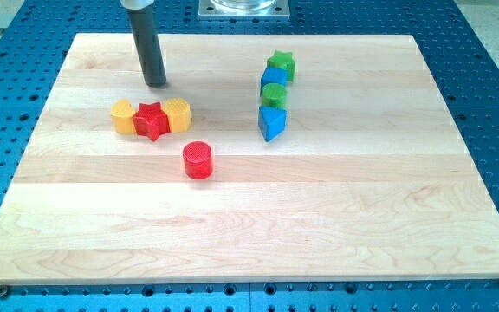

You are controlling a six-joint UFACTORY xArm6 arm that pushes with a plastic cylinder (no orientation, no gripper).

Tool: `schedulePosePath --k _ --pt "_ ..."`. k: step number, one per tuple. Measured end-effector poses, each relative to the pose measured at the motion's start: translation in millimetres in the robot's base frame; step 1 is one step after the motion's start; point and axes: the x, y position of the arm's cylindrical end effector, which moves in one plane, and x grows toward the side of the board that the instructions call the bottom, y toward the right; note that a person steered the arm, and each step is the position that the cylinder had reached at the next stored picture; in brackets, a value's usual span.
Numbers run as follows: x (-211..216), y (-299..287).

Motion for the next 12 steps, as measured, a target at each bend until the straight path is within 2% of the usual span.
schedulePosePath --k 1,3,4,6,7,9,12 --pt "42 -2" --pt "76 3" --pt "81 15" --pt "137 15" --pt "151 15" --pt "145 38" --pt "147 -51"
